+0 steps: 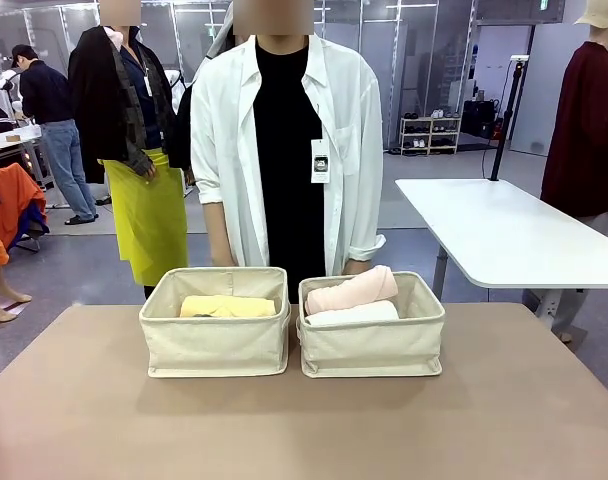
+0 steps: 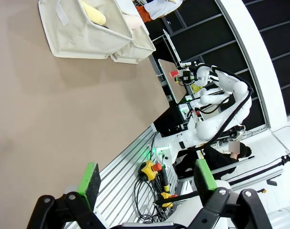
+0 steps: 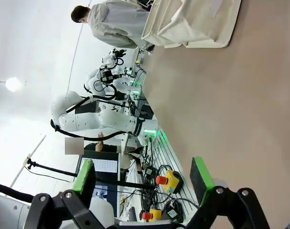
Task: Divide the towels into two baskets.
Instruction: Pick up one hotel-folded towel from the bottom of the table and place it in the Fabric basket indicated by the person.
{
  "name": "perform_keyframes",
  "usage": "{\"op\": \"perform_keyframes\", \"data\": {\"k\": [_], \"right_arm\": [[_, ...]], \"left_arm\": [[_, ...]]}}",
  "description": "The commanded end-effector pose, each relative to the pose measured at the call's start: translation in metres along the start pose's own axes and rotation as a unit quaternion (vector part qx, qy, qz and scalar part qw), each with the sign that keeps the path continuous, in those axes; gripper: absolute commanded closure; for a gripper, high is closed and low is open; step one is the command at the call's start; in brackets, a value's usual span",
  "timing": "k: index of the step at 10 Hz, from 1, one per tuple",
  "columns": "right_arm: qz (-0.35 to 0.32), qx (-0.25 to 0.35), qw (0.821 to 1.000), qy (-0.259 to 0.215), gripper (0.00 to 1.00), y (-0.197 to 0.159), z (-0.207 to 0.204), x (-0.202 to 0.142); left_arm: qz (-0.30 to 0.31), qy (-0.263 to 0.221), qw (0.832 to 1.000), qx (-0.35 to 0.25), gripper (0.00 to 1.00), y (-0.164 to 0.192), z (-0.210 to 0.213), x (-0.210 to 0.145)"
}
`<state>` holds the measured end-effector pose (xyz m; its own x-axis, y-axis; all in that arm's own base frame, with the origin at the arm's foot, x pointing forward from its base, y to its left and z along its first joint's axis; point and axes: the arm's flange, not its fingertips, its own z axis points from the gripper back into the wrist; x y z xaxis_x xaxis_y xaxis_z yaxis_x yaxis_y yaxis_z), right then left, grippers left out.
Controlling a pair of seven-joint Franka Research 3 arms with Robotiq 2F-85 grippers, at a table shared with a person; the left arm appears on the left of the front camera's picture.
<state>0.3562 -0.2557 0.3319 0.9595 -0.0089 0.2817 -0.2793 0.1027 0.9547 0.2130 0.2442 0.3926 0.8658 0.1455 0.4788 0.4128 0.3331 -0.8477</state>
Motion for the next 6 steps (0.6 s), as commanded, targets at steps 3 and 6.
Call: {"op": "perform_keyframes", "data": {"k": [3, 6], "right_arm": [[0.009, -0.001, 1.000, 0.006, 0.00, 0.0042, -0.0032, -0.0047], [0.009, -0.001, 1.000, 0.006, 0.00, 0.0042, -0.0032, -0.0047]], "left_arm": [[0.002, -0.003, 1.000, -0.002, 0.00, -0.0043, 0.0001, -0.0023], [0.002, -0.003, 1.000, -0.002, 0.00, -0.0043, 0.0001, -0.0023]]}}
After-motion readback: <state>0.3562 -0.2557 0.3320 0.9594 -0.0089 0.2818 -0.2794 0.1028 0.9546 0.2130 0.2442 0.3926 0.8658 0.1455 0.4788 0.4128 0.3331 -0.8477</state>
